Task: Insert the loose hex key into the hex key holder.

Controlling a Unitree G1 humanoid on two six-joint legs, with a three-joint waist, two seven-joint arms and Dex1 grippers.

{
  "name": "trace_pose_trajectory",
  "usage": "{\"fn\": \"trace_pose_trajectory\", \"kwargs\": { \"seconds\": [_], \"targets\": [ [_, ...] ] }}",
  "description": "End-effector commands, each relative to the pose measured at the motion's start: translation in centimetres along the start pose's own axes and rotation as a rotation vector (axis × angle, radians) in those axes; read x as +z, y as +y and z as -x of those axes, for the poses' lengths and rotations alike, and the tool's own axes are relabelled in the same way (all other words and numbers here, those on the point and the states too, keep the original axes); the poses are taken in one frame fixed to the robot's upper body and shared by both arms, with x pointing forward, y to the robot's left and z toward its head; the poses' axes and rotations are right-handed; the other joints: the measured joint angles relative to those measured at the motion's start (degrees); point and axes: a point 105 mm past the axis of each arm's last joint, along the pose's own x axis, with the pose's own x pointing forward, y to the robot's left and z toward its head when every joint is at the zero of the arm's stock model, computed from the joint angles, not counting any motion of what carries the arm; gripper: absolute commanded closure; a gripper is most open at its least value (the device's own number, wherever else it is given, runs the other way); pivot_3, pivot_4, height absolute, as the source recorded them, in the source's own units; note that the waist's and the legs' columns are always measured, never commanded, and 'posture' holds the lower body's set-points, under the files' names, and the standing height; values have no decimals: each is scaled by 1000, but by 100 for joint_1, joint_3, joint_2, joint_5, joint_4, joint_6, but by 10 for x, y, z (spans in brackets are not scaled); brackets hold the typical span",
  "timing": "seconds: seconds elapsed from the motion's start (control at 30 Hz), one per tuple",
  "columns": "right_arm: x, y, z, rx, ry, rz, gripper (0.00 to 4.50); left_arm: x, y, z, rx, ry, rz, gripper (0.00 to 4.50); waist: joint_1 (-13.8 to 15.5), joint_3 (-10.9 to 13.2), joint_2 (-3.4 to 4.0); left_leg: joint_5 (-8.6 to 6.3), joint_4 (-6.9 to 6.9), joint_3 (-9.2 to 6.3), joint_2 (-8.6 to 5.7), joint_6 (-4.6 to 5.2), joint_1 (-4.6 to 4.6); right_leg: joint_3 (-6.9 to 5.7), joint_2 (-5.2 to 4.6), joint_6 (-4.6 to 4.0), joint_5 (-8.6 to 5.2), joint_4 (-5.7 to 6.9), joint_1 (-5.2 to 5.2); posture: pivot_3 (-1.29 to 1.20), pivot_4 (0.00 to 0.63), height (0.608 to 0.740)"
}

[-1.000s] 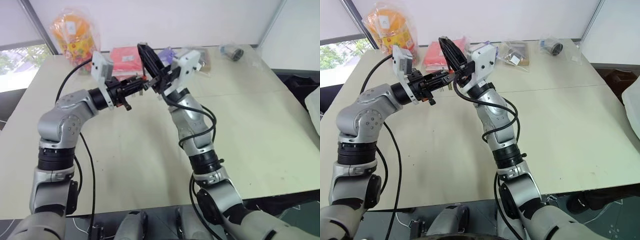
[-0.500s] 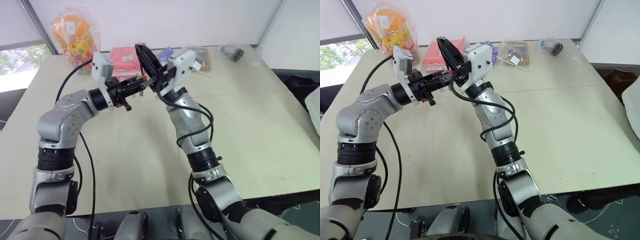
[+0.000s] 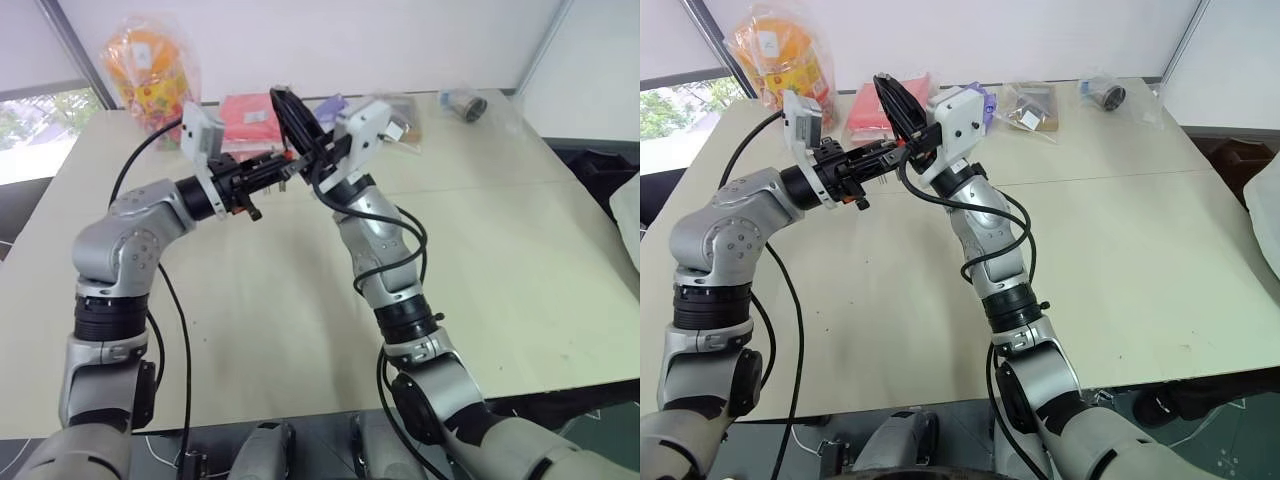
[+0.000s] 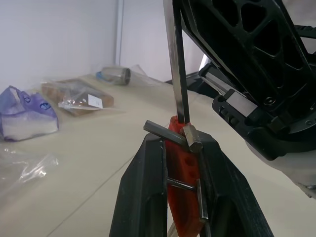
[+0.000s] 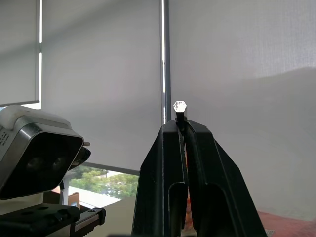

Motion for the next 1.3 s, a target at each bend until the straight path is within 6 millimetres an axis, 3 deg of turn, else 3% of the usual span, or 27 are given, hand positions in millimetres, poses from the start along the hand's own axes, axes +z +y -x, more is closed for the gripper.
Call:
{"fn": "trace_pose_trajectory", "kwargs": {
  "seconds": [0.03, 1.3],
  "targets": [
    [11, 5, -6, 16, -54, 6, 4462, 26, -6, 1, -22, -72, -51, 4340, -1, 0, 0, 0, 0, 0, 0, 0, 0, 0, 0, 0, 0, 0, 0, 0, 150, 740],
    [12, 6, 6, 35, -43, 71, 4462, 46, -5, 1, -16, -164, 50, 4340, 0, 0, 0, 0, 1, 0, 0, 0, 0, 0, 0, 0, 0, 0, 0, 0, 150, 740]
  ]
}}
